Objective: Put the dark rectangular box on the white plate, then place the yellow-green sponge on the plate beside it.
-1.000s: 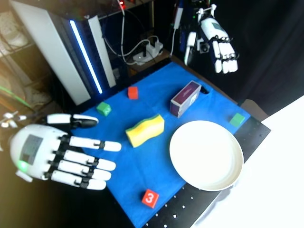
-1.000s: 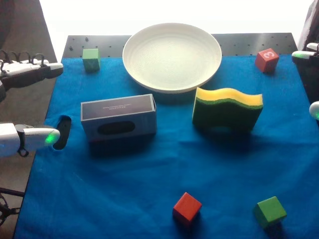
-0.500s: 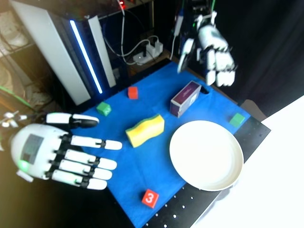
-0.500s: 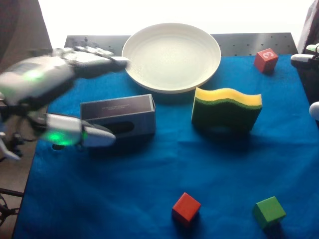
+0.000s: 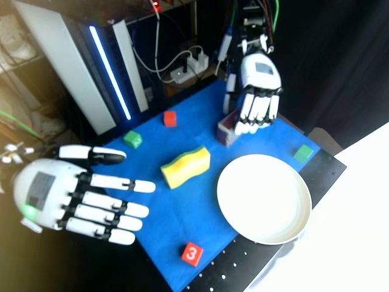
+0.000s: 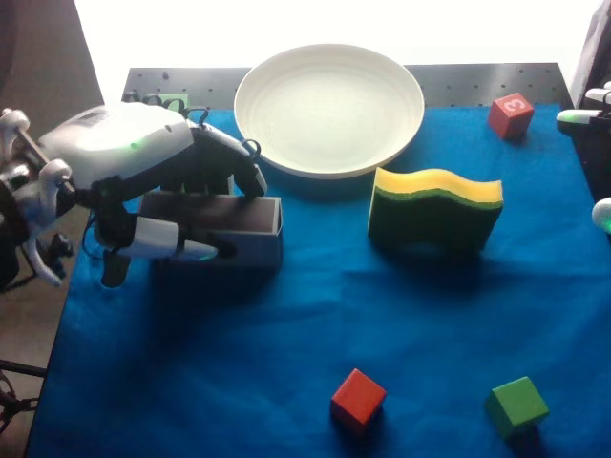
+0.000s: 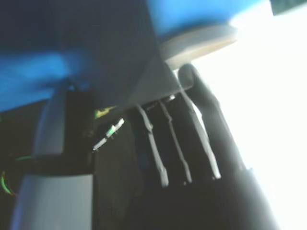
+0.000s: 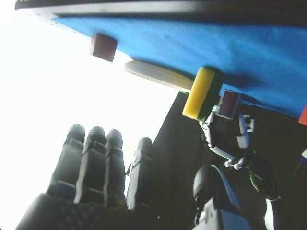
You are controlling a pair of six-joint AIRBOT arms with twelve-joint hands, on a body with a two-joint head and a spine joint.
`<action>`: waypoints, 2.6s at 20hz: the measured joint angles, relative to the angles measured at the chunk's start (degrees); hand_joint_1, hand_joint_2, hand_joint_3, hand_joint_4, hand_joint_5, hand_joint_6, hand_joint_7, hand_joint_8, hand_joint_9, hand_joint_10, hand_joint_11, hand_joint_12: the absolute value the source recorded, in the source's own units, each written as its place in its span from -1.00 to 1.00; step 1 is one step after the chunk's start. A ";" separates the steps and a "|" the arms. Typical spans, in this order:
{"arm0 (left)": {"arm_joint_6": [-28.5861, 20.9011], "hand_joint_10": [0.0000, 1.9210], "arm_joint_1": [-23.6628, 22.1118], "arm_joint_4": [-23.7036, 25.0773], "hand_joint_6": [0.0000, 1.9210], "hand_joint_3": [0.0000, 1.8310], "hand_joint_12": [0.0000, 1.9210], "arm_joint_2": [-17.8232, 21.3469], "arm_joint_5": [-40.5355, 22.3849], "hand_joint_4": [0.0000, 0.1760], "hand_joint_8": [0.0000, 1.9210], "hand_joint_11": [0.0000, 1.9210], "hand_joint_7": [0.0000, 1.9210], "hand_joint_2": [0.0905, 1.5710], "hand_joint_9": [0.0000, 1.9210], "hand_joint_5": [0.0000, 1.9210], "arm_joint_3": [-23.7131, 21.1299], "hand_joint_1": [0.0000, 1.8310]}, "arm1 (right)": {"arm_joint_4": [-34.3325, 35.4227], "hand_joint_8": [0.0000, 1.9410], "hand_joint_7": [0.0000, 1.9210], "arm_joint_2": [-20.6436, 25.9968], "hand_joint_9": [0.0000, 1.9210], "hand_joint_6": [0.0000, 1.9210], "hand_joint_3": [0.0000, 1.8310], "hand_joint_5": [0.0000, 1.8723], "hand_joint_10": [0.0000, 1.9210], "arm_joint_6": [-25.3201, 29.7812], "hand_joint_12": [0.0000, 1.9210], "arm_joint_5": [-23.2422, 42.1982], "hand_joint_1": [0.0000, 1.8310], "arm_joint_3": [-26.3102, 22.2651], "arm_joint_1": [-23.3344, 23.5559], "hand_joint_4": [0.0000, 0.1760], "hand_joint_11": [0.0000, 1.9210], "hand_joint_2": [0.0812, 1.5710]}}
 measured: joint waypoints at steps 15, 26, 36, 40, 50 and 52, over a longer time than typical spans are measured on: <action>5.38 -0.55 -18.73 -8.00 -0.18 -1.00 0.38 -20.90 12.96 -1.00 -0.24 -0.62 0.24 0.30 0.08 0.10 26.03 0.37 | 0.04 -0.99 -0.71 -2.08 -0.68 -0.99 -1.00 -0.51 -0.99 0.04 -0.13 0.15 -0.59 1.16 0.00 0.14 -0.92 0.46; 5.40 -0.99 -18.91 -10.27 -1.00 -0.99 -0.89 -20.81 14.14 0.97 -1.00 -1.00 -0.74 0.14 -0.86 -0.71 25.42 -0.10 | -1.07 -1.00 -0.71 -3.15 -0.66 -1.00 -1.00 -0.50 -0.99 1.25 -0.26 0.11 -0.59 1.31 0.31 -0.05 -0.89 0.49; 5.49 -1.00 -2.21 -11.45 -1.00 -1.00 -1.00 3.17 -10.54 0.57 -1.00 -1.00 -0.95 0.11 -1.00 -0.82 -0.72 -0.12 | -4.94 -1.00 -0.61 -3.30 -0.58 -1.00 -1.00 -0.51 -1.00 3.26 -0.16 0.00 -0.35 1.27 4.96 -0.55 -0.86 0.37; 5.40 -1.00 7.91 -14.97 -1.00 -1.00 -1.00 8.24 -22.03 0.35 -1.00 -1.00 -0.98 0.11 -1.00 -0.86 -8.33 -0.19 | -8.41 -1.00 -0.64 -3.52 -0.70 -1.00 -1.00 -0.52 -1.00 3.32 -0.36 -2.38 -0.30 1.66 9.79 0.25 -0.98 0.25; 5.42 -1.00 18.58 -22.45 -0.99 -1.00 -1.00 11.47 -33.62 0.46 -1.00 -1.00 -0.98 0.05 -1.00 -0.88 -13.51 -0.19 | -17.14 -0.99 -0.56 -12.22 -0.69 -0.99 -1.00 -0.39 -0.98 3.54 -0.09 -18.43 -0.07 9.49 20.39 -0.29 -1.00 0.13; 5.38 -1.00 18.58 -22.23 -0.99 -1.00 -1.00 11.02 -33.83 0.49 -1.00 -1.00 -0.97 0.04 -1.00 -0.88 -13.53 -0.19 | -17.62 -0.97 -0.38 -13.40 -0.44 -0.99 -1.00 -0.20 -0.93 3.52 0.23 -20.20 0.00 10.54 21.14 -0.94 -0.91 0.16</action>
